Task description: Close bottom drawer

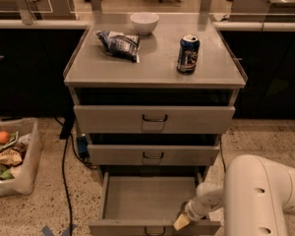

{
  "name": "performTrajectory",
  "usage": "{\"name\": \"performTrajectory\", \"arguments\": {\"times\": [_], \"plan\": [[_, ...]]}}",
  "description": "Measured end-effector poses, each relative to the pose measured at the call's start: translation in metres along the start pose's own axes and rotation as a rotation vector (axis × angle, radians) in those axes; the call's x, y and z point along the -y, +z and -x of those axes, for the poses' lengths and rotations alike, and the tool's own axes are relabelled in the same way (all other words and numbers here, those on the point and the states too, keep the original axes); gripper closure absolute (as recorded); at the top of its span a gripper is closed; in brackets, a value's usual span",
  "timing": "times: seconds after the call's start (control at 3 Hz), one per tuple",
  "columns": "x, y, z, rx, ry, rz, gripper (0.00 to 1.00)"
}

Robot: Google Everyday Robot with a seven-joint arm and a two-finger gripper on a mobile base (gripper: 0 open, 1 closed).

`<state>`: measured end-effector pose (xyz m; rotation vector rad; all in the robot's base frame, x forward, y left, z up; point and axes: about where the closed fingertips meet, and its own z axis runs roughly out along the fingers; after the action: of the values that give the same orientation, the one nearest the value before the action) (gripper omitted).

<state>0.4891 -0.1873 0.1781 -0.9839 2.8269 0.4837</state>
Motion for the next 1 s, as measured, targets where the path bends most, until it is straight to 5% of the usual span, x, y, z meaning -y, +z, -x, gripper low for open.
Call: {"name": "performTrajectory", "arguments": {"times": [0.33,1.0], "plan": [[-0.0001,0.0001,0.0000,0.000,0.000,0.000,1.00],[-0.0001,0.0001,0.0000,0.000,0.000,0.000,0.58]]}}
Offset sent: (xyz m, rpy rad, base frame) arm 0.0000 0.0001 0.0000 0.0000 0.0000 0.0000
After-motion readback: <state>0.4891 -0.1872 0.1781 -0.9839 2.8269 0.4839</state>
